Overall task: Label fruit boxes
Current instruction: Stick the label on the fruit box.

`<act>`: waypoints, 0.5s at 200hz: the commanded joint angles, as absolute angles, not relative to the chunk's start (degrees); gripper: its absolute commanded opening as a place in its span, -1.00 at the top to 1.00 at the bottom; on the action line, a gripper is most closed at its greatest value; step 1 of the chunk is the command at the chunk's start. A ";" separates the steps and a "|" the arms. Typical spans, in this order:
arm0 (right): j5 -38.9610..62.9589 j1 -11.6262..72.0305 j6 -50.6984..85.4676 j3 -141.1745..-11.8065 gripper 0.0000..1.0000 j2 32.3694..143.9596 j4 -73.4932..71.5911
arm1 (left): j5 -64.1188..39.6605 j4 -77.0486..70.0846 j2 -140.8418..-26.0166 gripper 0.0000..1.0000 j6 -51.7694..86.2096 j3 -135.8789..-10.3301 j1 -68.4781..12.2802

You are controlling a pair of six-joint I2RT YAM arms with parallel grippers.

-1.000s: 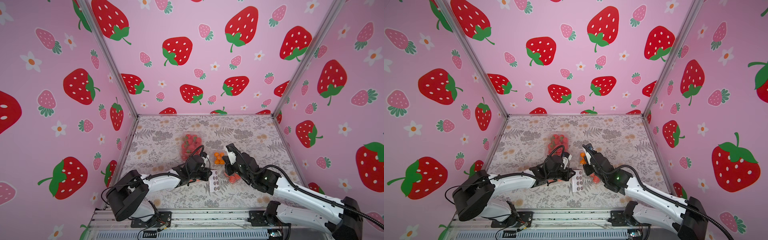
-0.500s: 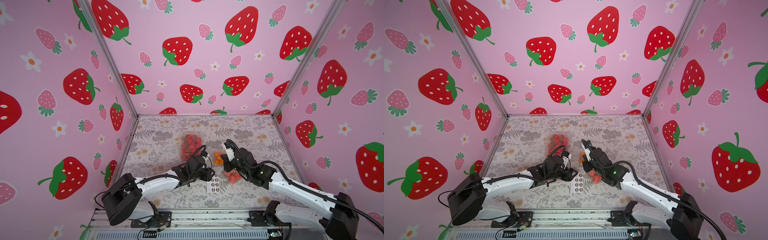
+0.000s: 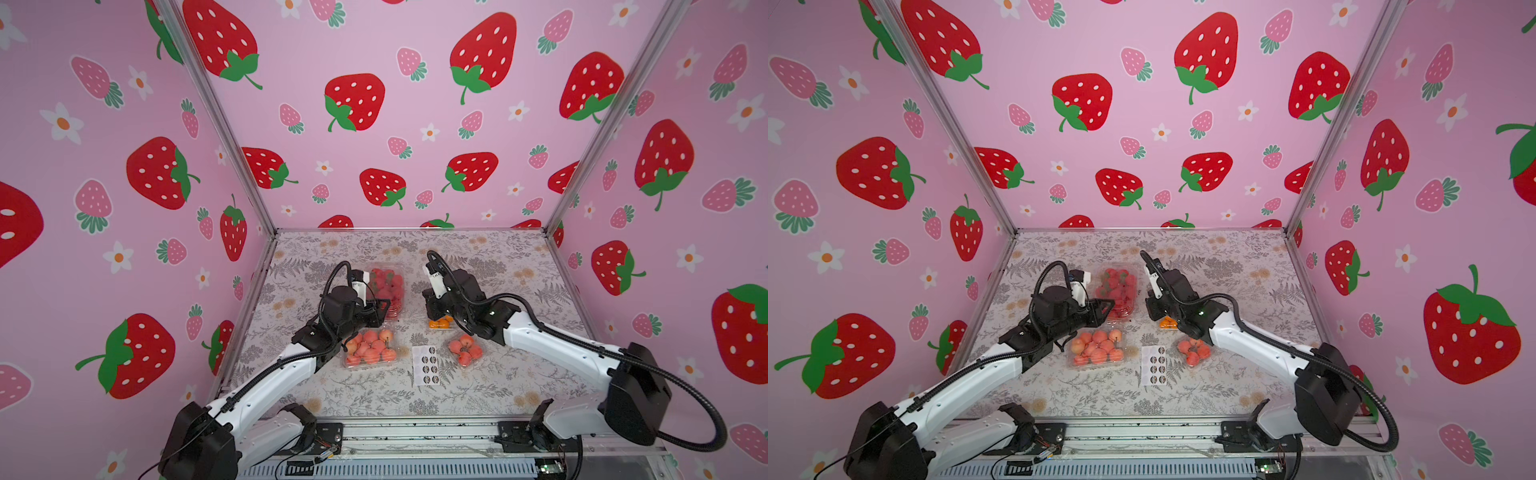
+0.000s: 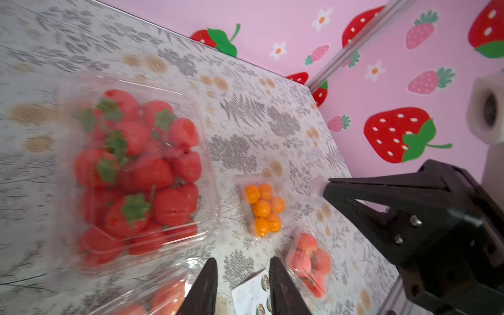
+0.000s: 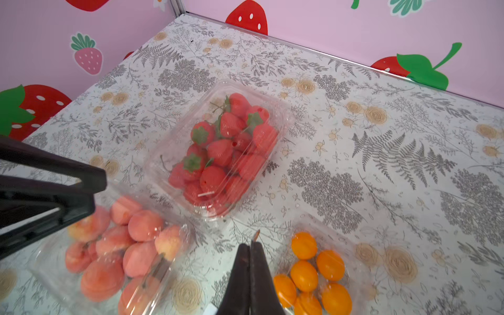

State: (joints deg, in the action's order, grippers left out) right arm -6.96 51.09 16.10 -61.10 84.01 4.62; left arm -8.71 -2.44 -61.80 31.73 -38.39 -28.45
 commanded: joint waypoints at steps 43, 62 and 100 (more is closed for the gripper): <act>-4.27 50.71 12.35 -80.99 1.00 104.55 10.42 | -12.30 -10.21 -66.64 0.41 34.75 -36.27 -21.31; -3.96 50.71 12.26 -85.90 1.00 109.34 11.95 | -12.74 -10.78 -68.20 0.41 34.59 -36.80 -20.91; -1.42 50.71 11.86 -92.96 1.00 116.38 14.37 | -14.24 -11.71 -69.34 0.39 34.69 -35.70 -20.42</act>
State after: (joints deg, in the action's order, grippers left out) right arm -4.27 50.87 13.15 -88.82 113.43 11.25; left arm -11.86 -8.32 -69.43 33.89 -36.58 -20.99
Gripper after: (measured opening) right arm 0.045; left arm 0.298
